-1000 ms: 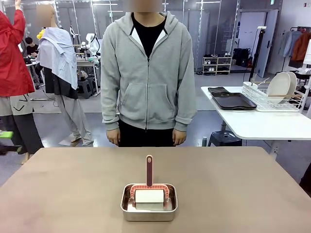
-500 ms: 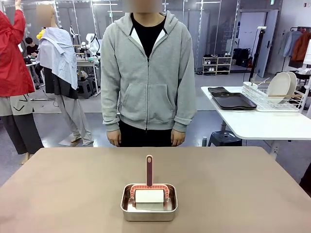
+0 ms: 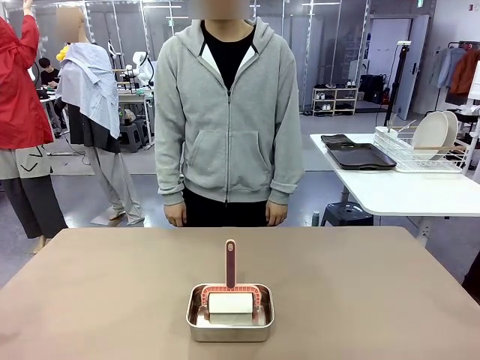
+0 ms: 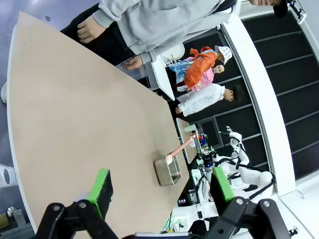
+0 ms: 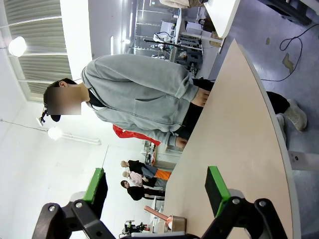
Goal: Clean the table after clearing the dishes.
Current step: Place the Lint Roller back on top of the Airtight Container.
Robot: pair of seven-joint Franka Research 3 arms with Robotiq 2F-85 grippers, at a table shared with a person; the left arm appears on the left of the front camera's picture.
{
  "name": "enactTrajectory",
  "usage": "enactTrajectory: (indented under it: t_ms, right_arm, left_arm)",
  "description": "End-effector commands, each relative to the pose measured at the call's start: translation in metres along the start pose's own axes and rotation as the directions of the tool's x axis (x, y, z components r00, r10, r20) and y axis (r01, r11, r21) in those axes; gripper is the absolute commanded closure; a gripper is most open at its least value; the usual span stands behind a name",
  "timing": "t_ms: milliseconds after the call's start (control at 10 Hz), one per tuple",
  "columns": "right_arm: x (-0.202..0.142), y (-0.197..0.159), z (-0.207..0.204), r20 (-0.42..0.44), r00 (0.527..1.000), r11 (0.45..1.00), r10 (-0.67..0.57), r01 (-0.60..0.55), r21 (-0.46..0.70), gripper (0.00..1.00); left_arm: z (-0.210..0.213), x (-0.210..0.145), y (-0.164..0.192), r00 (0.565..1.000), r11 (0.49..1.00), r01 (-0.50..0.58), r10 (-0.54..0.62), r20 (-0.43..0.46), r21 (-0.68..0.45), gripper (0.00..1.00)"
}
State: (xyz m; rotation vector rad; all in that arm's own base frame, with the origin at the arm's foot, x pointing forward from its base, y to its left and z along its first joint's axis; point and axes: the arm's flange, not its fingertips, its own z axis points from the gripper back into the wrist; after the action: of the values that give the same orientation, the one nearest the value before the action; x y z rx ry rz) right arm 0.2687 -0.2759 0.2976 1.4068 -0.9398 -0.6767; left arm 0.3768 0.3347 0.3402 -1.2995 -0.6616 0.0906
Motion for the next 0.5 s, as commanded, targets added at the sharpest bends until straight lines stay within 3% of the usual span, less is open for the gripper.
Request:
enactTrajectory:
  t_ms: [0, 400]
  right_arm:
    - [-0.0117, 0.0052, 0.0008, -0.011, 1.000, 1.000, 0.007, -0.007, -0.002, 0.00]
    - [-0.0117, 0.0052, 0.0008, -0.011, 1.000, 1.000, 0.007, -0.007, -0.002, 0.00]
  left_arm:
    - [0.0021, -0.0005, -0.0019, 1.000, 1.000, 0.007, -0.007, -0.002, 0.002, 0.00]
    - [0.0021, -0.0005, -0.0019, 1.000, 1.000, 0.007, -0.007, -0.002, 0.002, 0.00]
